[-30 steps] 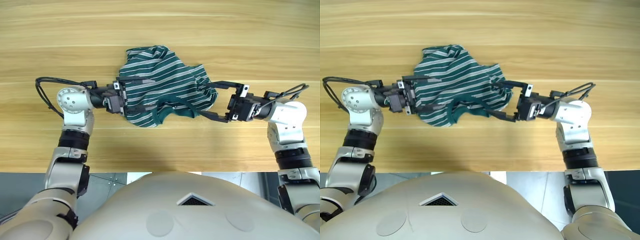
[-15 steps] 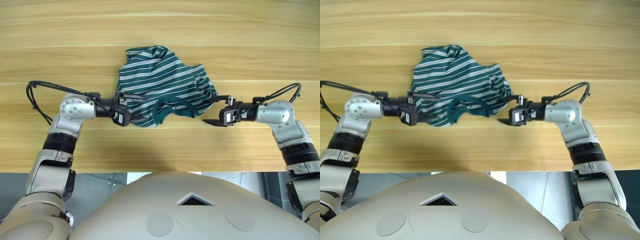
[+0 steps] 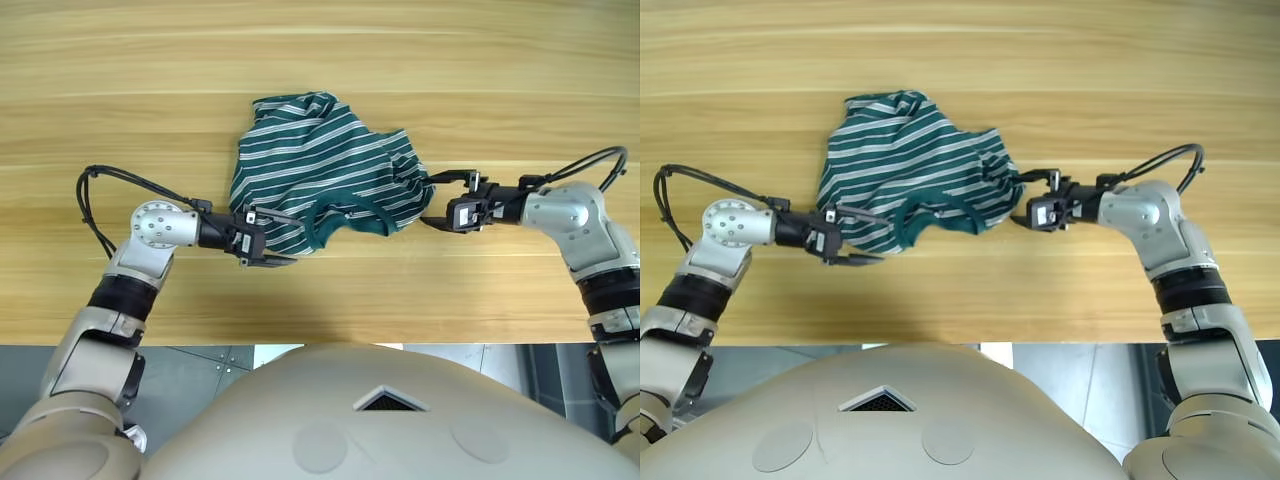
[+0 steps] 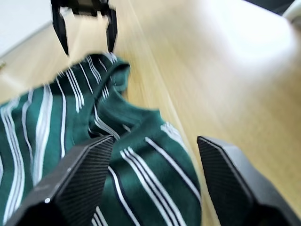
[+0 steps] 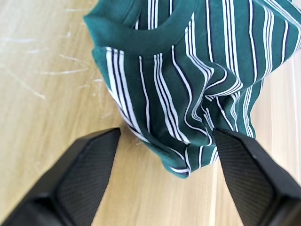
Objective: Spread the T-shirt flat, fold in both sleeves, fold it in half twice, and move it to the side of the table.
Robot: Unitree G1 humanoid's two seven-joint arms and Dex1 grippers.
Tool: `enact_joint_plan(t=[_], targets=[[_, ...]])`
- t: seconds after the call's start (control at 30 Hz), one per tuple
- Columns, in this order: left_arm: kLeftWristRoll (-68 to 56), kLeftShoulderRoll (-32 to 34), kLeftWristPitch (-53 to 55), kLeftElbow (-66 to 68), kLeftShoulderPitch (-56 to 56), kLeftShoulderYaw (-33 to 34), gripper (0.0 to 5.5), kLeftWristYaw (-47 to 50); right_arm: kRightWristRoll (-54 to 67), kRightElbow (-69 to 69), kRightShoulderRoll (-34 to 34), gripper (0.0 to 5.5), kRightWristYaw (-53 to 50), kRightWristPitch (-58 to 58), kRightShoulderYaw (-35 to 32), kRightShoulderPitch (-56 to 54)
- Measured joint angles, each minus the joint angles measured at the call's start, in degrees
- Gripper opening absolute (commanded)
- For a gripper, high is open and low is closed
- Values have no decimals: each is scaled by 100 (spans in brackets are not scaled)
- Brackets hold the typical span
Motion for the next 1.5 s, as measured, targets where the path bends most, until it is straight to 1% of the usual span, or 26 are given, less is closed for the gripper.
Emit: enact_joint_plan(t=[0.03, 0.1, 0.13, 0.2, 0.33, 0.47, 0.63, 0.7, 0.83, 0.9, 0.97, 1.0, 1.03, 1.2, 1.27, 1.4, 1.5], targets=[[183, -5, -166, 157, -119, -20, 330, 220, -12, 1, -9, 366, -8, 3, 27, -17], [599, -4, -376, 376, -407, -83, 334, 576, -43, -7, -11, 326, -19, 12, 73, -49], [744, -5, -474, 428, -475, -113, 334, 729, -43, -12, -13, 316, -19, 13, 92, -50], [923, 10, -623, 496, -549, -189, 334, 933, -42, -21, -15, 275, -17, 42, 136, -48], [982, 259, -766, 291, -426, -242, 334, 1066, -40, -69, -17, 190, 28, 107, 222, -42], [978, 482, -778, -71, -222, -290, 334, 1096, -29, -197, -17, 130, 67, 142, 271, 43], [912, 631, -726, -351, -25, -296, 334, 1188, 8, -228, -15, 28, 80, 183, 321, 115], [901, 655, -710, -335, -21, -303, 299, 1205, 0, -217, -4, 1, 71, 189, 349, 114], [1243, 650, -715, -95, -197, -312, 232, 1610, -6, -168, 66, 0, 3, 203, 369, 109], [1306, 652, -714, -48, -218, -345, 186, 1701, -5, -145, 74, 0, -27, 200, 374, 106], [1360, 652, -719, -10, -228, -382, 162, 1743, -2, -108, 83, 0, -44, 187, 377, 97], [1374, 652, -719, 5, -237, -399, 135, 1758, -2, -101, 87, 0, -48, 184, 378, 96], [1420, 652, -720, 43, -282, -424, 131, 1791, -1, -82, 99, 0, -56, 182, 379, 92], [1451, 665, -735, 80, -274, -490, 36, 1809, 7, -52, 110, 0, -68, 171, 386, 79], [1413, 680, -740, 75, -267, -509, 11, 1800, 9, -46, 114, 0, -69, 171, 401, 62], [1121, 726, -829, 43, -178, -544, 4, 1623, 78, 8, 160, 0, -78, 173, 408, 32], [561, 797, -836, 19, -145, -535, 4, 1287, 127, 169, 254, 0, -133, 148, 406, -29]])
